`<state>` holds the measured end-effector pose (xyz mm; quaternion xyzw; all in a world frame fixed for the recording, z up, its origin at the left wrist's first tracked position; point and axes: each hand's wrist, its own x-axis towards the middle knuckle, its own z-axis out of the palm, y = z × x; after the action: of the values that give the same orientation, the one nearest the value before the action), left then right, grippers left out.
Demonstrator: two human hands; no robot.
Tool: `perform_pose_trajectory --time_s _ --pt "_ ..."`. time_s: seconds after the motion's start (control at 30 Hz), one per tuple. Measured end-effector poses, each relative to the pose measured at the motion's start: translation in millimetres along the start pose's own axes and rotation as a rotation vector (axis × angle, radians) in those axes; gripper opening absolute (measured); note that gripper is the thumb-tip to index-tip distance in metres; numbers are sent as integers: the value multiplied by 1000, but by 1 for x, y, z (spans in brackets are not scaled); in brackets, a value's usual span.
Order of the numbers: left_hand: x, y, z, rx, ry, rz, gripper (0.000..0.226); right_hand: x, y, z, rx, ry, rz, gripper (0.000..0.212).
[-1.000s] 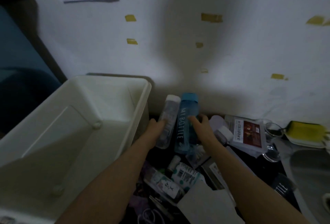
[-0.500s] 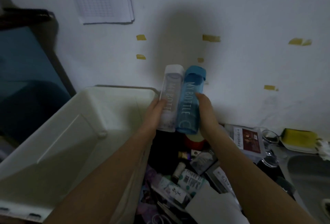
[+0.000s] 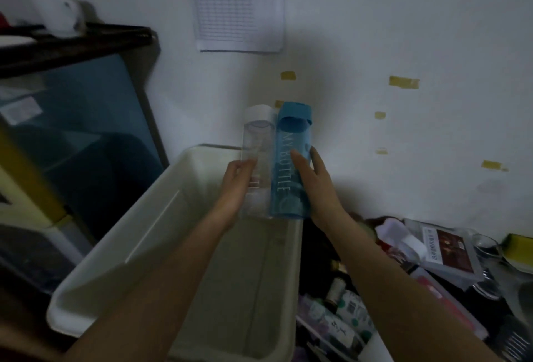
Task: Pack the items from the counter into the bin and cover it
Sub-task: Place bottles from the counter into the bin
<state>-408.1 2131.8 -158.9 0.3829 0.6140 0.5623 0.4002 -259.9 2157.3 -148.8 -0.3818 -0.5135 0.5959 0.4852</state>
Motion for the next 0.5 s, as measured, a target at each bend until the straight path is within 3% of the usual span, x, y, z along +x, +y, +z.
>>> perform_pose_trajectory --time_s 0.23,0.4,0.5 --pt "28 -35 -82 14 6 -110 46 14 37 77 -70 -78 139 42" --pt "47 -70 -122 31 -101 -241 48 29 80 103 -50 -45 395 40" --pt "61 -98 -138 123 -150 -383 59 36 109 110 -70 0 546 52"
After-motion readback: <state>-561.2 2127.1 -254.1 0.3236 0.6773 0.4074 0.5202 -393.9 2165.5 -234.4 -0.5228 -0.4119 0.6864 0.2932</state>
